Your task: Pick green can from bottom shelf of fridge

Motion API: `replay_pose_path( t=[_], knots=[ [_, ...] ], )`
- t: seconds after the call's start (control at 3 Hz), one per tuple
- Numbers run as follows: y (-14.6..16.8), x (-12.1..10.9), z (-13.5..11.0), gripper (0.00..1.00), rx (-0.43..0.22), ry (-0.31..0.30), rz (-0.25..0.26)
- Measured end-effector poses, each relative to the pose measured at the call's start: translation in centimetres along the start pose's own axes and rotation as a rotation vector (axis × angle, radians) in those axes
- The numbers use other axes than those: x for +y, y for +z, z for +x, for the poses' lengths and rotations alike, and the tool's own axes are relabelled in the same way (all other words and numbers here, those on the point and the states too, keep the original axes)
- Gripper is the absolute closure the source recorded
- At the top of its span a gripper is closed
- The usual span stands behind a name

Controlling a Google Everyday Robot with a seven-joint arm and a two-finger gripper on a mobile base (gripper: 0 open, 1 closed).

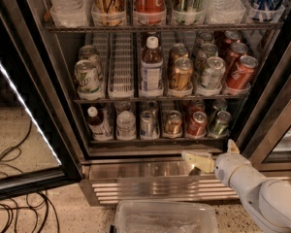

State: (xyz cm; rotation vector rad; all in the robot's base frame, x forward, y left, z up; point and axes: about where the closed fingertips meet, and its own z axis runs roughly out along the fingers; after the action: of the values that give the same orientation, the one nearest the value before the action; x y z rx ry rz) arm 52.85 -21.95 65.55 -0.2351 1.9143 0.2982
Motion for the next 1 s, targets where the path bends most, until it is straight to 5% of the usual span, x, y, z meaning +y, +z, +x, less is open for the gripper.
replay_pose_path(
  t=[0.67,1.0],
  knots=[
    [2.0,0.4,1.2,0.00,-0.016,0.017,-0.011],
    [6.4,-0.7,2.8,0.00,-0.102,0.023,0.041]
  ],
)
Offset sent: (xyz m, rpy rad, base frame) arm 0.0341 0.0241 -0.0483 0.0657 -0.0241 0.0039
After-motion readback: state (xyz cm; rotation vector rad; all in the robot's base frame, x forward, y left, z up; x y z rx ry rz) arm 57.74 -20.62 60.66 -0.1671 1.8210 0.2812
